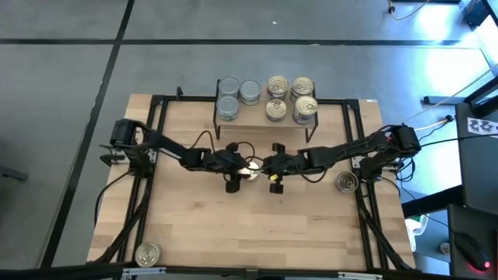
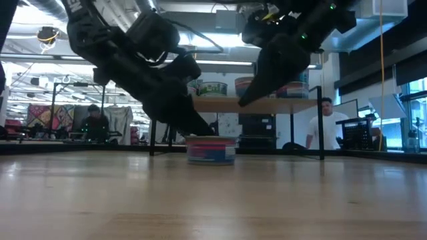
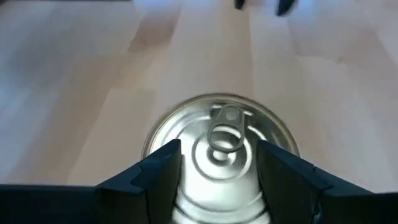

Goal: Stack canned seafood by type on shelf
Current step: Stack the blue pink tuna can on top of the other blue pink tuna can on the shelf

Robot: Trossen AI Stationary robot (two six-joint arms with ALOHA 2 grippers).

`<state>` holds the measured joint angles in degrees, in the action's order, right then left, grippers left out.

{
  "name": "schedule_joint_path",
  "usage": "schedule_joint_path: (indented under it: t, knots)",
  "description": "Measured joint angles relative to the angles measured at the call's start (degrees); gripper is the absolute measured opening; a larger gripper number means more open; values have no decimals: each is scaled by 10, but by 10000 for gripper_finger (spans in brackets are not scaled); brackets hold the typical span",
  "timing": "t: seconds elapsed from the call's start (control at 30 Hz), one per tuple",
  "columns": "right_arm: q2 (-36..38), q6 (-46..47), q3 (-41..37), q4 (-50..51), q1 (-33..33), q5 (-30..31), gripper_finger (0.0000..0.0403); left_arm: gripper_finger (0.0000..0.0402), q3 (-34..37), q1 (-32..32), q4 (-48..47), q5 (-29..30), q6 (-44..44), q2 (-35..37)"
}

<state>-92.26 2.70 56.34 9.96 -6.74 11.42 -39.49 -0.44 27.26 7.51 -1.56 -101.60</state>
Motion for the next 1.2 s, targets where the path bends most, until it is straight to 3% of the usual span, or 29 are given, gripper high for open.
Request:
schedule_joint_path:
  t: [0.27, 0.37, 0.63, 0.77, 0.9, 1.07, 1.2]
  knots:
    - [-7, 23, 0, -18, 0, -11, 89, 207, -2, 17, 51, -1, 10, -34]
    - [-27, 17, 0, -19, 0, -22, 106, 207, 0, 31, 72, -29, -10, -48]
    - [-68, -47, 0, -29, -5, -55, 248, 207, 4, 87, 106, -153, -80, -75]
    - [-75, -105, 0, -41, -22, -5, 319, 207, 5, 102, 119, -184, -103, -78]
    - [-78, -147, 0, -49, -36, 62, 364, 207, 6, 106, 120, -189, -111, -78]
    - [-96, -200, 1, -68, -49, 107, 380, 207, 7, 107, 122, -190, -118, -78]
    - [-121, -249, 0, -74, -58, 180, 374, 207, 7, 106, 123, -190, -119, -78]
